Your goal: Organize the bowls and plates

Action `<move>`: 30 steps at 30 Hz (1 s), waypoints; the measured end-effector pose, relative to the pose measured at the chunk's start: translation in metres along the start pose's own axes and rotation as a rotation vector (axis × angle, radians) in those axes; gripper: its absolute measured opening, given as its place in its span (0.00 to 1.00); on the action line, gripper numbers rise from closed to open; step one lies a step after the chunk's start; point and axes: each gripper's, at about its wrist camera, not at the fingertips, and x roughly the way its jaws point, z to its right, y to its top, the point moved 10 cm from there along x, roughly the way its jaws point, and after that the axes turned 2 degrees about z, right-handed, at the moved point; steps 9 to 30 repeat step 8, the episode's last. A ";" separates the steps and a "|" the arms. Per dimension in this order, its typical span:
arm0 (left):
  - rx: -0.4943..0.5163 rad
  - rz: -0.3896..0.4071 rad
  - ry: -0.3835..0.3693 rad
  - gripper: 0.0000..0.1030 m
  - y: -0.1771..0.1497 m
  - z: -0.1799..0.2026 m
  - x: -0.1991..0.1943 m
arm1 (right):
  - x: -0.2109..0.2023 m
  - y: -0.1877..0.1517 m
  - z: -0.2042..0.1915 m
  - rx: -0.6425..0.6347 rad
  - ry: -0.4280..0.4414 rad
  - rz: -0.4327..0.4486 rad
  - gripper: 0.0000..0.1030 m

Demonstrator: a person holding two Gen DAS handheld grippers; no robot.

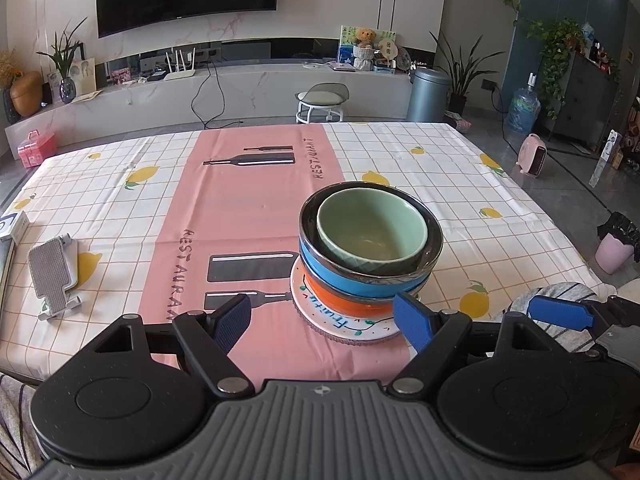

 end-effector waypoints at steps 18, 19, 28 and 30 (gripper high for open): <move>0.017 0.023 0.023 0.92 0.002 -0.004 -0.004 | 0.003 -0.003 -0.004 0.003 0.017 -0.005 0.97; 0.017 0.023 0.023 0.92 0.002 -0.004 -0.004 | 0.003 -0.003 -0.004 0.003 0.017 -0.005 0.97; 0.017 0.023 0.023 0.92 0.002 -0.004 -0.004 | 0.003 -0.003 -0.004 0.003 0.017 -0.005 0.97; 0.017 0.023 0.023 0.92 0.002 -0.004 -0.004 | 0.003 -0.003 -0.004 0.003 0.017 -0.005 0.97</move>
